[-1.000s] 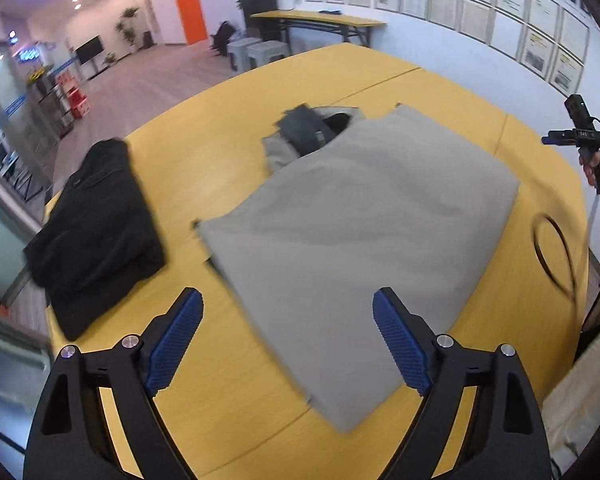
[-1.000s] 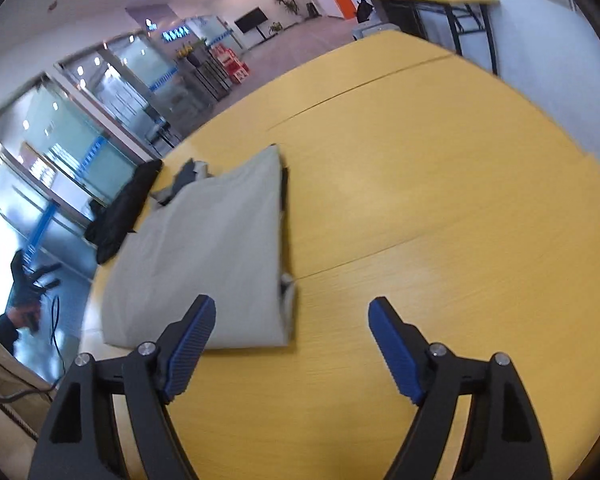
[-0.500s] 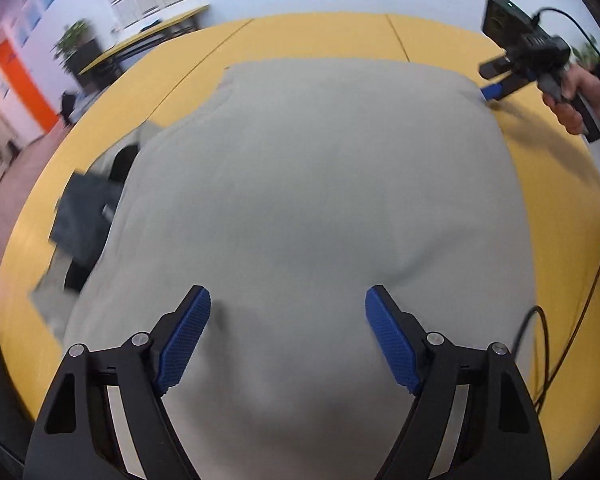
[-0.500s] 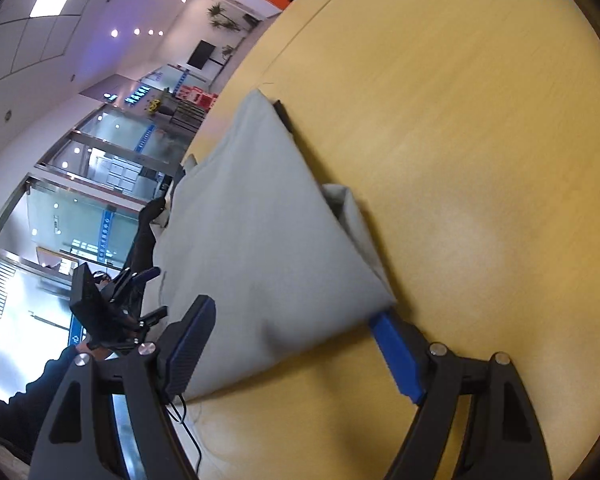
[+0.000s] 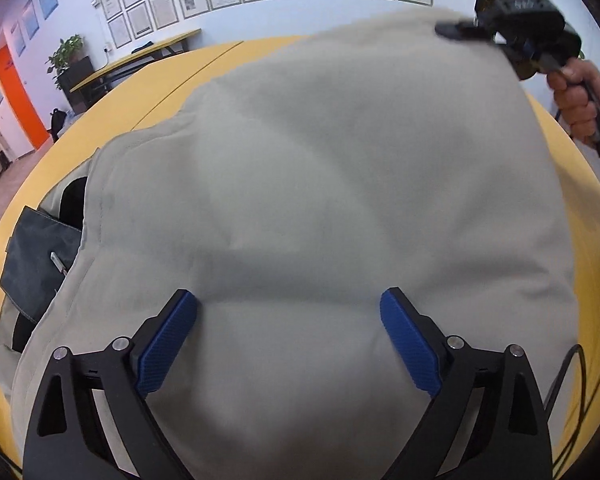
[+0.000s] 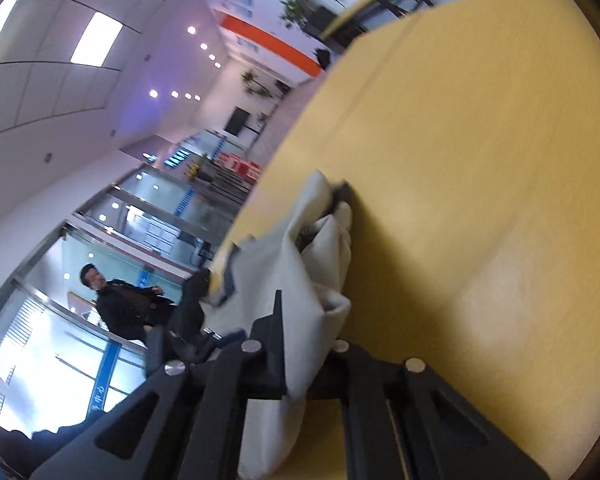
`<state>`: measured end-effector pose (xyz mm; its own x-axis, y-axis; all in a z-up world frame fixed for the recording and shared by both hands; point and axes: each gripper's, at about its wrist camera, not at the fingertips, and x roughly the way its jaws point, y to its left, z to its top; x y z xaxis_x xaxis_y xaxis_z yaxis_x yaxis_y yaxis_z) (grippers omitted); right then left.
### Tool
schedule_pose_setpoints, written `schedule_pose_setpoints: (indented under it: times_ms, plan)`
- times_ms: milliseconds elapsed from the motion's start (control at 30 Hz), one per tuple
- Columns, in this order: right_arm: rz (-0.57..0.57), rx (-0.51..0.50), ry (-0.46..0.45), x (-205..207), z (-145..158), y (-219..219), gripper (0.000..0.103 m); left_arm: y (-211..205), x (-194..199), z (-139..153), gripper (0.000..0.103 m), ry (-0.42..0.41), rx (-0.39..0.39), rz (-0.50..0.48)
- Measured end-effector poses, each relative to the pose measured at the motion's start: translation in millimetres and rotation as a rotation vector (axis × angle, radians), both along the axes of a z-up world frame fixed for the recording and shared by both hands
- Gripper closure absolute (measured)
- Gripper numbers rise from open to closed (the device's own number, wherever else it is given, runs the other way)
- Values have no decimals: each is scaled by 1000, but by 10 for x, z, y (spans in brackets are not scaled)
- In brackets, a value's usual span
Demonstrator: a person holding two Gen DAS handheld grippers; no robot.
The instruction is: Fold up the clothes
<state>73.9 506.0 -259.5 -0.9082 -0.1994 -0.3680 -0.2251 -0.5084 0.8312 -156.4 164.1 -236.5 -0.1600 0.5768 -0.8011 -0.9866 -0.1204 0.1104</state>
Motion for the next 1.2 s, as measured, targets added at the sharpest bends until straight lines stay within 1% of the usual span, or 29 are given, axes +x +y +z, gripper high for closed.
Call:
schedule_pose_setpoints:
  times_ms: [33, 100, 133, 167, 233, 300, 433, 500, 567, 633, 700, 800, 900, 1000, 1100, 1133, 1167, 1200]
  plan:
    - [-2, 4, 18, -22, 70, 41, 98, 63, 14, -4, 2, 4, -1, 21]
    - [-7, 15, 51, -66, 209, 122, 99, 184, 54, 15, 2, 14, -14, 53]
    - [0, 70, 41, -94, 274, 150, 99, 214, 80, 40, 3, 30, -28, 53]
    - [17, 95, 31, -119, 290, 166, 99, 219, 110, 62, 5, 52, -41, 48]
    - [30, 117, -22, -178, 221, 167, 99, 103, 172, 113, 5, 75, -54, 27]
    - [16, 116, -88, -229, 105, 154, 99, -97, 205, 120, 4, 66, -62, 4]
    - [-61, 20, -102, 10, -186, 236, 98, -184, 176, 84, 0, 21, -25, 37]
    - [-77, -3, -105, 18, -258, 256, 98, -187, 163, 64, 0, 0, -3, 53]
    - [-72, -9, -64, 65, -226, 259, 101, -156, 162, 48, 0, -14, 10, 56]
    - [-44, 39, 0, -8, 5, 182, 102, -116, 151, 35, 0, -20, 14, 58]
    - [-3, 56, 73, -60, 247, 89, 102, -45, 141, 25, 0, -21, 17, 62]
    - [114, 79, 157, -234, 610, -154, 102, 98, 148, -7, 0, -24, 27, 55]
    - [238, 59, 198, -275, 767, -437, 102, 301, 216, -29, 0, -35, 38, 44]
    - [317, 68, 194, -191, 766, -586, 102, 548, 316, -31, 0, -49, 40, 65]
    - [311, 31, 177, -147, 681, -520, 102, 714, 416, -11, 0, -56, 37, 88]
    - [303, 20, 173, -132, 669, -460, 102, 706, 433, 6, 1, -55, 30, 85]
    - [284, 18, 176, 4, 670, -387, 102, 670, 440, 28, 1, -53, 20, 76]
    - [269, 8, 185, 38, 672, -311, 102, 635, 447, 49, 2, -51, 10, 68]
